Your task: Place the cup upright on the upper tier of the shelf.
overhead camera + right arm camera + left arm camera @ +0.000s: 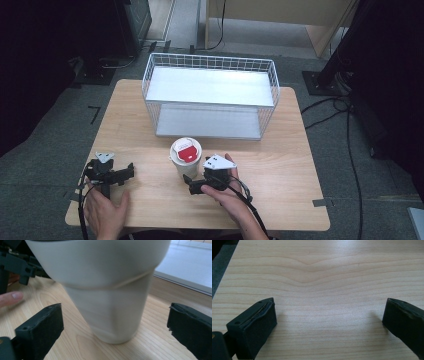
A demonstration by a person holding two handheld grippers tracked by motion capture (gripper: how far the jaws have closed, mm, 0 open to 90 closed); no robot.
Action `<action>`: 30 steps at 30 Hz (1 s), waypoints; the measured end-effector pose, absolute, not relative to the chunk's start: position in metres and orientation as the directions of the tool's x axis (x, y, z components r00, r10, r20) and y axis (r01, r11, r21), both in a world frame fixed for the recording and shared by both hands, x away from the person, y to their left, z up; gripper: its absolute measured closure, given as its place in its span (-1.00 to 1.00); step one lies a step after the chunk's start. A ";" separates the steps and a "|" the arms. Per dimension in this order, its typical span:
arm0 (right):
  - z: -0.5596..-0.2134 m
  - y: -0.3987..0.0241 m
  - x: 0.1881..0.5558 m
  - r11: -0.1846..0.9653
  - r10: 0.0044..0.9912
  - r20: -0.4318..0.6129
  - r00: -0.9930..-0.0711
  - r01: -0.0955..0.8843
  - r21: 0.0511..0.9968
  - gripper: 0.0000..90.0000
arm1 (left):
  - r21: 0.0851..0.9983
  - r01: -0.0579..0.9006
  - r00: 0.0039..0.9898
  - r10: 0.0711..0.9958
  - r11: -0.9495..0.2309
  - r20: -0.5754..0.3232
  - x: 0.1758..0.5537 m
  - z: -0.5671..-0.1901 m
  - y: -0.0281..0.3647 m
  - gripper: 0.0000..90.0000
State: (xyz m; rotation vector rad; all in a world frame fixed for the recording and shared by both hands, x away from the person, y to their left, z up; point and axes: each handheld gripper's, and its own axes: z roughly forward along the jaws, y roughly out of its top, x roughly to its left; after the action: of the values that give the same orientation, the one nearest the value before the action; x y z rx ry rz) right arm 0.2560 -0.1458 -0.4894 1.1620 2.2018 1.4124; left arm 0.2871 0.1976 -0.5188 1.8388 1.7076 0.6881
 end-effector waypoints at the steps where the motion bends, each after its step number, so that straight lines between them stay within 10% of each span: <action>1: -0.490 -0.144 0.256 0.190 0.753 0.180 -0.632 0.472 0.861 -0.94 | 0.686 0.726 0.070 0.997 -0.058 0.010 0.287 -0.519 0.198 -1.00; 30: -0.511 -0.119 0.274 -0.020 0.737 0.270 -0.620 0.379 0.925 -0.99 | 0.685 0.726 0.070 0.997 -0.058 0.010 0.287 -0.519 0.198 -1.00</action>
State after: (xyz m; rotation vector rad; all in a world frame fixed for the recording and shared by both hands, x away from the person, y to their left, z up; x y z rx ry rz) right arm 0.2739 -0.1192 -0.5105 1.1720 1.9596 1.6808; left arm 0.2871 0.1976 -0.5188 1.8391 1.7074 0.6880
